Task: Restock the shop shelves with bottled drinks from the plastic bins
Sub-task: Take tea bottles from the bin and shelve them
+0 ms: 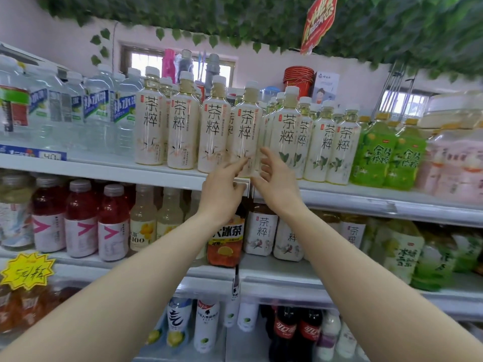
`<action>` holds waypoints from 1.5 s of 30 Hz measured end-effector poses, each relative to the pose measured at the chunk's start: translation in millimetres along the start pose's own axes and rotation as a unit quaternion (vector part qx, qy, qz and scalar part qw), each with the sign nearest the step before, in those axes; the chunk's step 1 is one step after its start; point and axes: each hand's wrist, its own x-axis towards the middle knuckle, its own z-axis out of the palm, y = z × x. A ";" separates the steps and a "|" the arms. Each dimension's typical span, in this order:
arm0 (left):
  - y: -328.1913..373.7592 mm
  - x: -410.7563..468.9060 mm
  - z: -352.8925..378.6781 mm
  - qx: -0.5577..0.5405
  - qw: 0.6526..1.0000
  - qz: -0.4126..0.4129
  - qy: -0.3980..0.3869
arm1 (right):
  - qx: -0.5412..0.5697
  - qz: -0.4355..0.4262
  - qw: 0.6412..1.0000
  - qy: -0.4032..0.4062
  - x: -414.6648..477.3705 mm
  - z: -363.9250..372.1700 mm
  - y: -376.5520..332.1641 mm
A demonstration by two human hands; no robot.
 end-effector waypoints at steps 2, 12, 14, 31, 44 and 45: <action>7.0 -9.6 0.2 -0.002 1.000 0.005 0.004 | -0.003 -0.005 1.000 0.015 -15.9 -10.8 1.0; 42.3 -86.3 52.7 -0.089 0.994 0.017 -0.058 | -0.051 0.068 0.993 0.078 -124.1 -76.6 54.8; 51.4 -106.7 71.6 -0.106 0.990 0.008 -0.091 | -0.078 0.089 0.990 0.082 -150.2 -91.2 72.5; 181.2 -274.4 281.3 -0.175 0.933 -0.032 -0.313 | -0.074 0.250 0.962 0.084 -362.0 -255.5 232.3; 246.9 -428.6 440.4 -0.163 0.868 -0.111 -0.455 | -0.051 0.403 0.913 0.023 -528.8 -337.6 371.5; 245.8 -441.3 447.0 -0.160 0.862 -0.121 -0.466 | -0.042 0.419 0.907 0.018 -542.3 -335.6 381.6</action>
